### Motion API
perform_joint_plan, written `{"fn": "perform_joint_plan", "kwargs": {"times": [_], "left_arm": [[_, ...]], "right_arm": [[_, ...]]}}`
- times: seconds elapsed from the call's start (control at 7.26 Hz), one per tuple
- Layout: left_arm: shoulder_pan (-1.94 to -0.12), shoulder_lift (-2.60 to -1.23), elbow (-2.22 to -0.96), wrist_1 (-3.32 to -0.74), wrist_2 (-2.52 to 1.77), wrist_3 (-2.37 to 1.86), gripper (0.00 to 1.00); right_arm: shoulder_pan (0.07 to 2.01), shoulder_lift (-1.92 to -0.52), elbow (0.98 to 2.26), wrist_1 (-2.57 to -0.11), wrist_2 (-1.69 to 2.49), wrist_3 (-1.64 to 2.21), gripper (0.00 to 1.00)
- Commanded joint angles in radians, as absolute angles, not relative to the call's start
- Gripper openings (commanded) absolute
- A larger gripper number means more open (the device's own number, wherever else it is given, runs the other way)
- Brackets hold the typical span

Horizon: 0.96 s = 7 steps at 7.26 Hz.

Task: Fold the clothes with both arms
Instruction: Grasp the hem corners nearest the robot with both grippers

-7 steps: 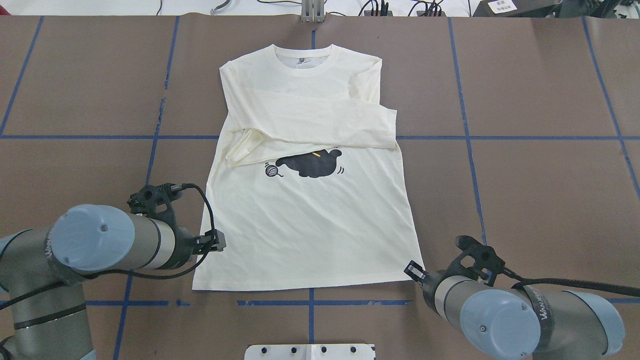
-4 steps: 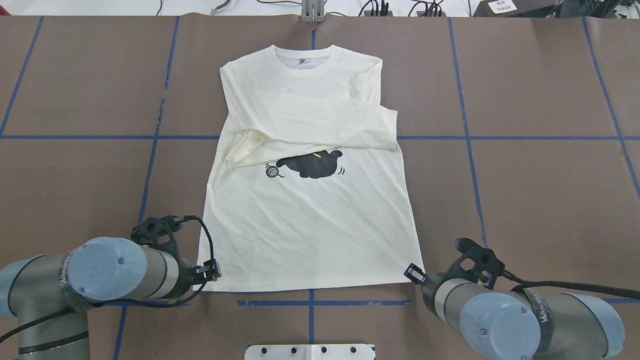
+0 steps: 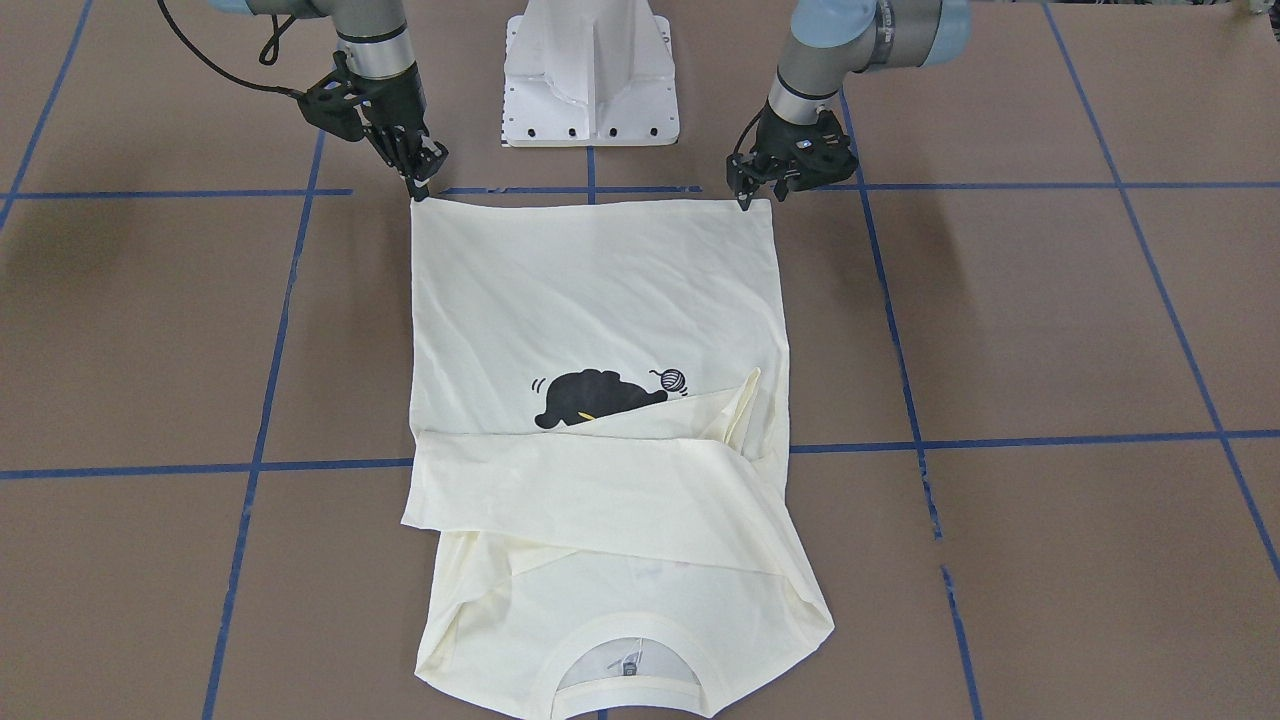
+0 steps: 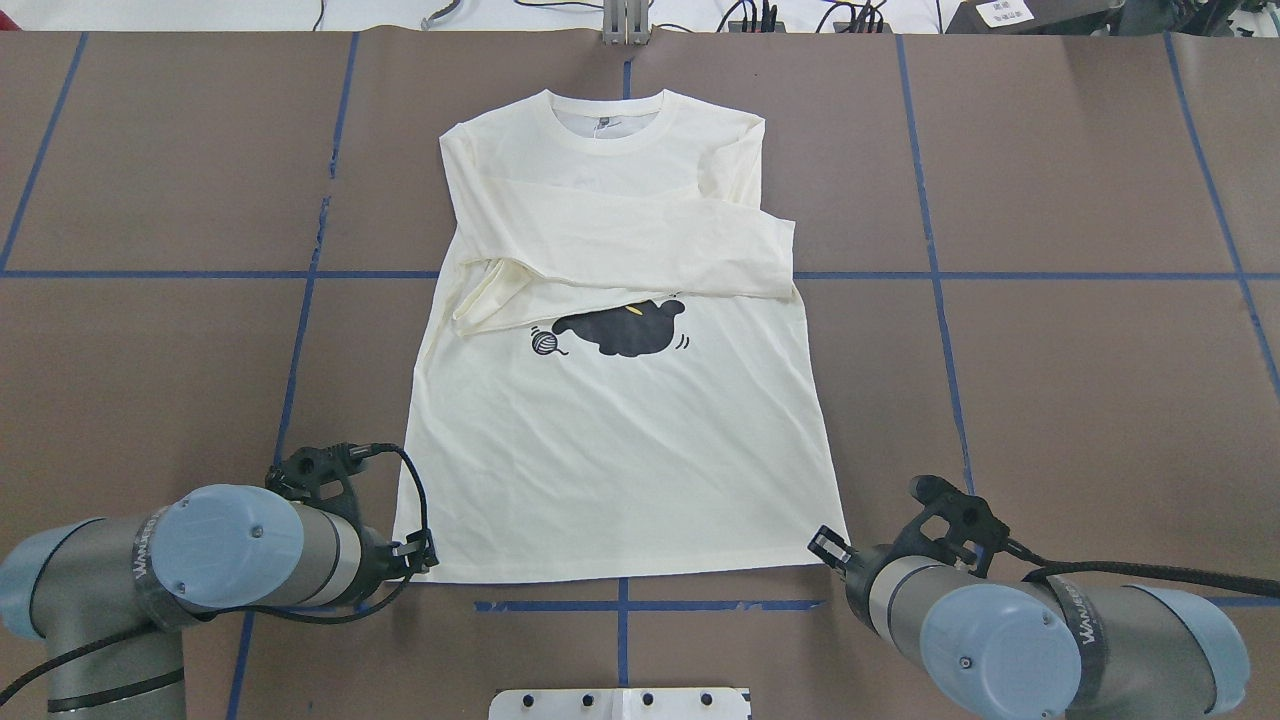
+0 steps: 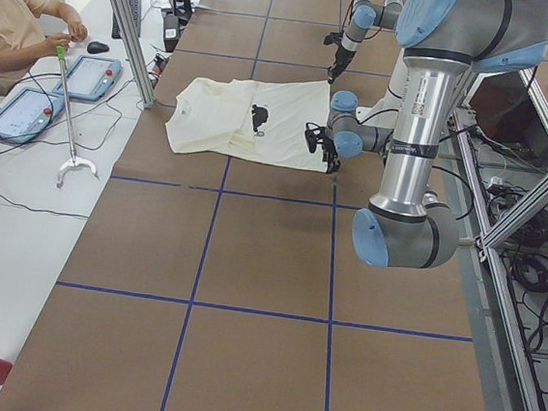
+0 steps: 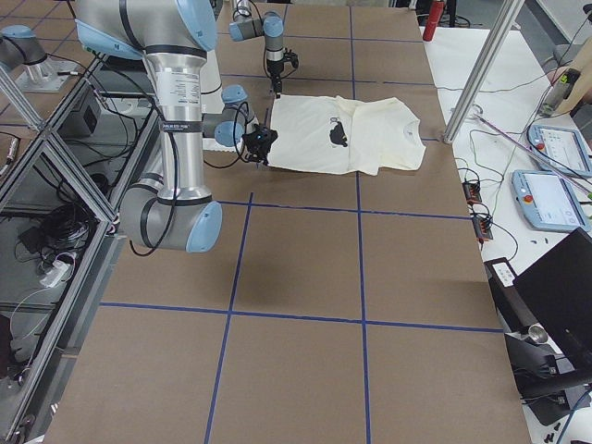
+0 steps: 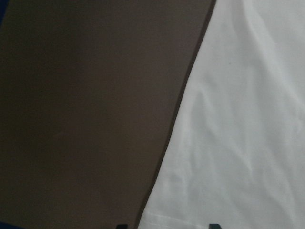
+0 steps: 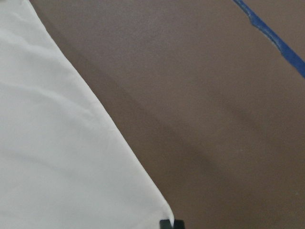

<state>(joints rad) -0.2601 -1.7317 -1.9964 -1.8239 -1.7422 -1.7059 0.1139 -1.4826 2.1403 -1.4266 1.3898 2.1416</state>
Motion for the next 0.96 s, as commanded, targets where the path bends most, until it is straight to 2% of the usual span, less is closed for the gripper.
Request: {"fn": "perform_joint_plan", "kwargs": {"times": [0.0, 0.14, 0.28, 0.41, 0.55, 0.83], "left_arm": [[-0.259, -1.733, -1.987, -1.824, -1.747, -1.706, 0.60], [-0.259, -1.733, -1.988, -1.824, -1.750, -1.704, 0.44], [-0.261, -1.732, -1.988, -1.824, -1.750, -1.704, 0.20], [-0.261, -1.730, -1.987, -1.824, -1.750, -1.704, 0.04], [-0.261, -1.732, -1.988, -1.824, -1.750, -1.706, 0.00], [-0.264, -1.730, -2.009, -1.822, -1.753, -1.706, 0.00]], "right_arm": [[0.114, -1.482, 2.141, -1.427, 1.388, 2.141, 0.00], [0.115, -1.482, 2.141, -1.427, 1.390, 2.141, 0.00], [0.115, -1.483, 2.141, -1.427, 1.390, 2.141, 0.00], [0.115, -1.482, 2.141, -1.427, 1.390, 2.141, 0.00], [0.115, -1.482, 2.141, -1.427, 1.390, 2.141, 0.00], [0.115, -1.482, 2.149, -1.427, 1.390, 2.141, 0.00]]}}
